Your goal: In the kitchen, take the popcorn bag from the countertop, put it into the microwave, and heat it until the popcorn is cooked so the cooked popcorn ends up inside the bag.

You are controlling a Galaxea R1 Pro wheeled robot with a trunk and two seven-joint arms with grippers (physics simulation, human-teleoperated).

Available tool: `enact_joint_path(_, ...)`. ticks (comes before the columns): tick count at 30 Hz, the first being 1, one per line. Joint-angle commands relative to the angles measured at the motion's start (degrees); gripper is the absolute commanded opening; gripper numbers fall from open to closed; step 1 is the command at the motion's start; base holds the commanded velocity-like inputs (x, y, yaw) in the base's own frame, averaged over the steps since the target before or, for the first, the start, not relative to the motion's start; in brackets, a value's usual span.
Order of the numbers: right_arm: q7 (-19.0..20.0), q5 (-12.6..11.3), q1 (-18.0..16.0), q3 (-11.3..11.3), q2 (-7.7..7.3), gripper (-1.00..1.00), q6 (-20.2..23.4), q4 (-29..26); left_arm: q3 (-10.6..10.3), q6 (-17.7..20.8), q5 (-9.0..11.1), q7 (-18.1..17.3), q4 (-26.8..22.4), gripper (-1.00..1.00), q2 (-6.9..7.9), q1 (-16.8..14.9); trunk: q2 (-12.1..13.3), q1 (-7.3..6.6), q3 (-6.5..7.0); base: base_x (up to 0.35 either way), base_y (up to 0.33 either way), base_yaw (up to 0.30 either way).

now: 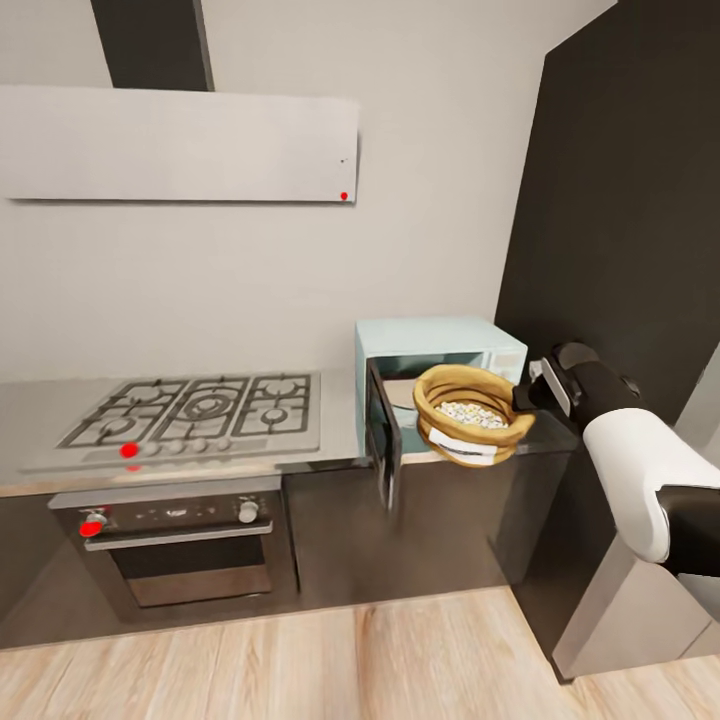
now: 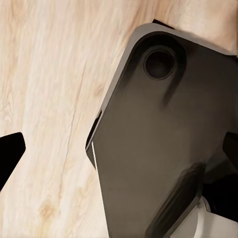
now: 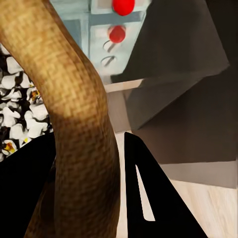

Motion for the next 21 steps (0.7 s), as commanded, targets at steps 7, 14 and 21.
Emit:
enact_joint_path(7, 0.54, 0.50, -0.04, 0.06, -0.07, -1.00, 0.21, 0.98, 0.06, -0.11, 0.33, 0.17, -0.08, 1.00, -0.02, 0.01, -0.05, 0.03, -0.07, 0.063, 0.000, 0.126)
enact_joint_path(14, 0.46, 0.02, -0.04, 0.06, 1.68, -1.00, 0.21, 1.35, 0.08, -0.11, 0.34, 0.17, -0.08, 1.00, -0.02, 0.01, -0.05, 0.03, -0.07, 0.001, 0.000, 0.006)
enact_joint_path(21, 0.23, 0.05, -0.04, 0.06, 1.86, -1.00, 0.21, 3.93, 0.08, -0.11, 0.34, 0.17, -0.08, 1.00, -0.02, 0.01, -0.05, 0.03, -0.07, 0.000, 0.000, 0.000)
